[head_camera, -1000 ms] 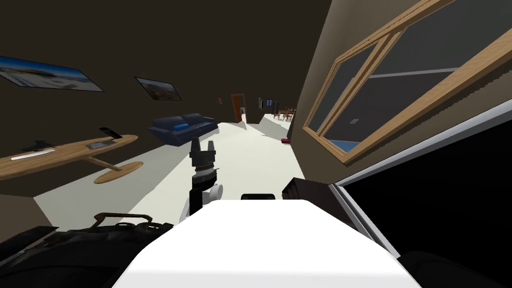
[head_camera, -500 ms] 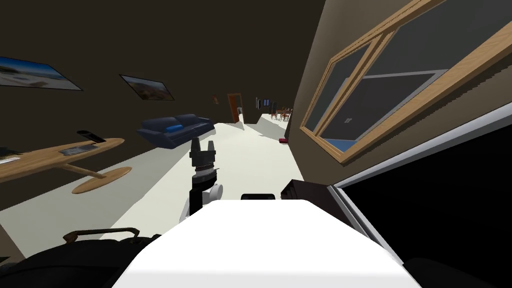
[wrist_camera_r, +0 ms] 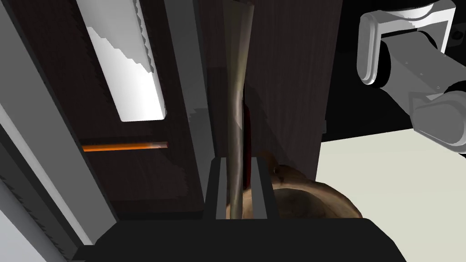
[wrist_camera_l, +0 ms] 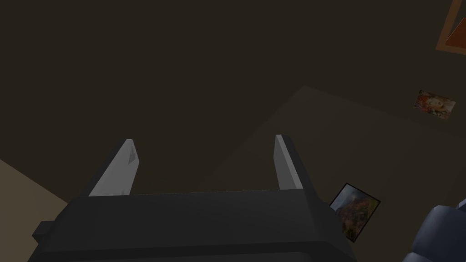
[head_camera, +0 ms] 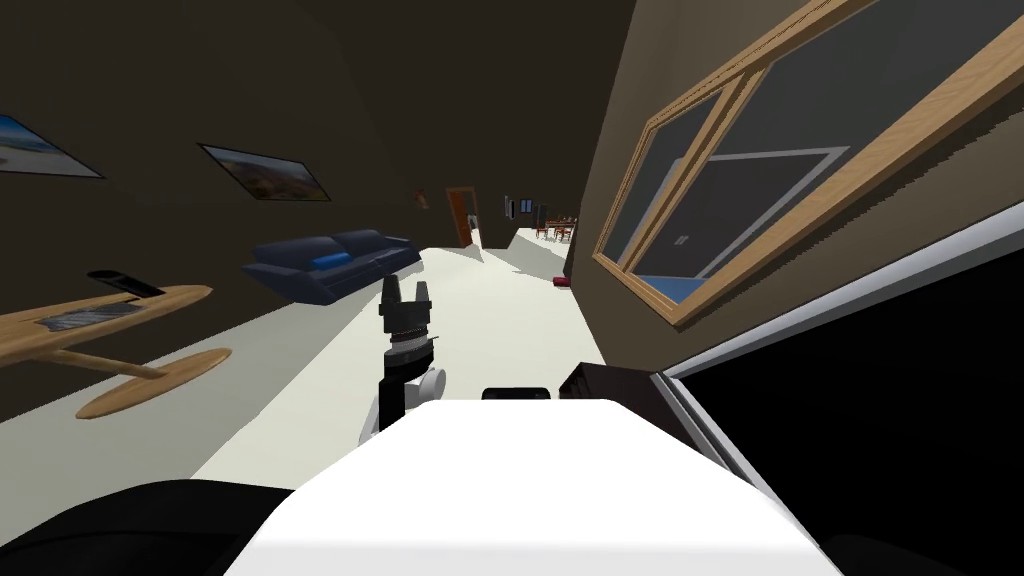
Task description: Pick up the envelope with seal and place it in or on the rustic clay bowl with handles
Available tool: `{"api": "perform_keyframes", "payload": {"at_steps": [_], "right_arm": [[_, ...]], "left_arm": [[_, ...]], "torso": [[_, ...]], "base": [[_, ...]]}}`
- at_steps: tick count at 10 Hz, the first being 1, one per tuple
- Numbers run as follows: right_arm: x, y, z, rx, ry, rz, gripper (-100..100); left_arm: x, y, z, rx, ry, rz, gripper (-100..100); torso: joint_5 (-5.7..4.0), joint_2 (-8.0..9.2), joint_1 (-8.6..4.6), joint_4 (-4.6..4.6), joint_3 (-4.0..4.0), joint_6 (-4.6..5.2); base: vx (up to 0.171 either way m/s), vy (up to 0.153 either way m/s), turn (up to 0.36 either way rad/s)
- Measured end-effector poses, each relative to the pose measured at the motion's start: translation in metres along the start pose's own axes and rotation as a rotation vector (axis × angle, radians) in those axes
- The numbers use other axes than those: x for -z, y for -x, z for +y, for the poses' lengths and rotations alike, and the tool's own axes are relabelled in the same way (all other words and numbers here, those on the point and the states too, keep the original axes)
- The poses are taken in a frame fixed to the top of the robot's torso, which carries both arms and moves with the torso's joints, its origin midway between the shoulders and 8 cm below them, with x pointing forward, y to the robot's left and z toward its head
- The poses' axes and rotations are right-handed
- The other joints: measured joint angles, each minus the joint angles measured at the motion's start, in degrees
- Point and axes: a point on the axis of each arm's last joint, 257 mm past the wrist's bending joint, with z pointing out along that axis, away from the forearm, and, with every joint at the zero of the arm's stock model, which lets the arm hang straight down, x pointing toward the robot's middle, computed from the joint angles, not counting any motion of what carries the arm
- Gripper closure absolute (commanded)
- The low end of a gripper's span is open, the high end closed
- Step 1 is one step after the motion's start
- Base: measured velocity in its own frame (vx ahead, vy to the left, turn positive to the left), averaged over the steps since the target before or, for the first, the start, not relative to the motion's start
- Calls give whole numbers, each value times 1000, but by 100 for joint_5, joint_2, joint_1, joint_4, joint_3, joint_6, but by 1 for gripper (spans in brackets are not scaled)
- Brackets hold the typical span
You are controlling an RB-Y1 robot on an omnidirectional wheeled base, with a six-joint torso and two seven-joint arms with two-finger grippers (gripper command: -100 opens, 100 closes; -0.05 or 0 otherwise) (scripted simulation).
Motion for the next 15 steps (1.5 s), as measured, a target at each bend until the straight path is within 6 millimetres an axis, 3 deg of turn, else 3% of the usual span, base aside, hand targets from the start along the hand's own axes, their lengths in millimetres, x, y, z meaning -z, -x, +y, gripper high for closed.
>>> {"api": "perform_keyframes", "payload": {"at_steps": [8, 15], "right_arm": [[30, 9, 6, 74, 0, -3, 100], [55, 39, 28, 178, 29, -41, 100]], "left_arm": [[0, 0, 0, 0, 0, 0, 0], [0, 0, 0, 0, 0, 0, 0]], "torso": [[-1, 0, 7, 0, 0, -1], [-3, -8, 5, -1, -5, -6]], "base": [[75, -17, -78], [97, -20, -102]]}}
